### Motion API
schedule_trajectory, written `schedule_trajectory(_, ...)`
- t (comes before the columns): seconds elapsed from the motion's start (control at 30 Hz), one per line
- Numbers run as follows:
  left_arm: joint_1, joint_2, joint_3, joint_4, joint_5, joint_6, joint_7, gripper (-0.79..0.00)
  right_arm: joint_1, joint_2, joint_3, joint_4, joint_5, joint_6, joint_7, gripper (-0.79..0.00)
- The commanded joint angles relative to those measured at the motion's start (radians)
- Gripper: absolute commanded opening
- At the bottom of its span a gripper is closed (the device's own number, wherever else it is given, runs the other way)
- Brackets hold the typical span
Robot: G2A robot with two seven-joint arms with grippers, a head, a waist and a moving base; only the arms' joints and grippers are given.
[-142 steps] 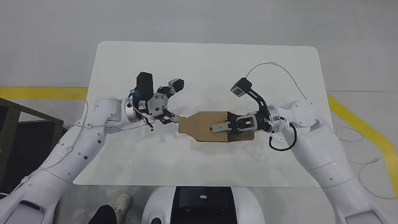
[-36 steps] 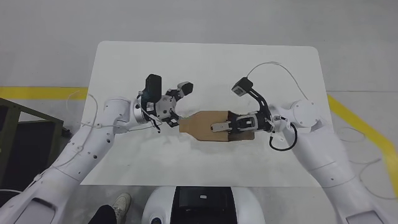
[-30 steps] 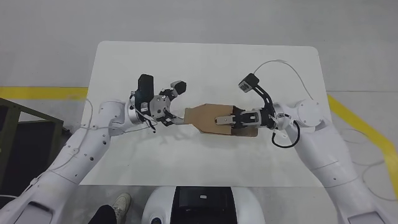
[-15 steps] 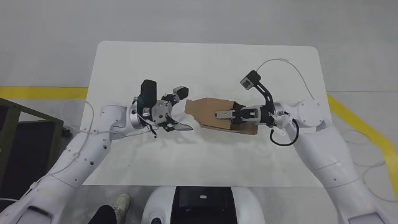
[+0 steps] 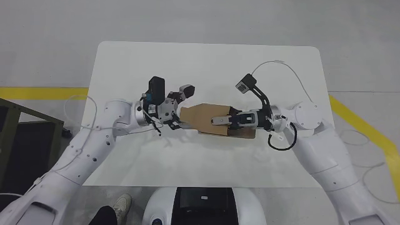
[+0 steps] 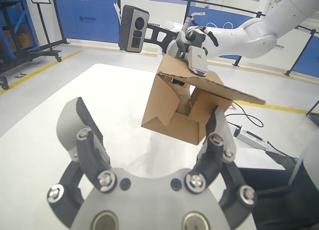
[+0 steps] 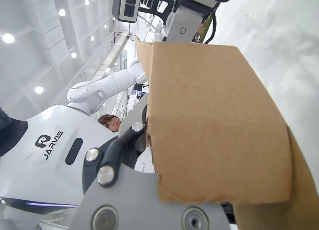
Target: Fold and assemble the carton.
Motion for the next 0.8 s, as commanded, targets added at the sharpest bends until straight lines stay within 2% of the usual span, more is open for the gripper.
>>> schedule_trajectory(0.0,-0.001,-0.002,0.0,-0.002,-0.001,0.0,-0.005,0.0,0.0,0.0,0.0,-0.002,-0.001,-0.001,0.001,-0.785)
schedule_trajectory(0.33,0.022,0.005,-0.036,-0.019,0.011,0.0,0.011,0.0,-0.004,0.003,0.013,0.012,-0.012,-0.004,-0.013,-0.785)
schedule_trajectory(0.5,0.064,0.021,-0.096,-0.04,0.033,0.0,0.039,0.0,-0.007,0.007,0.029,0.023,-0.039,-0.003,-0.039,-0.785)
schedule_trajectory(0.77,0.132,0.054,-0.179,-0.128,0.09,0.0,0.083,0.0,-0.005,0.009,0.025,0.035,-0.096,0.02,-0.071,-0.785)
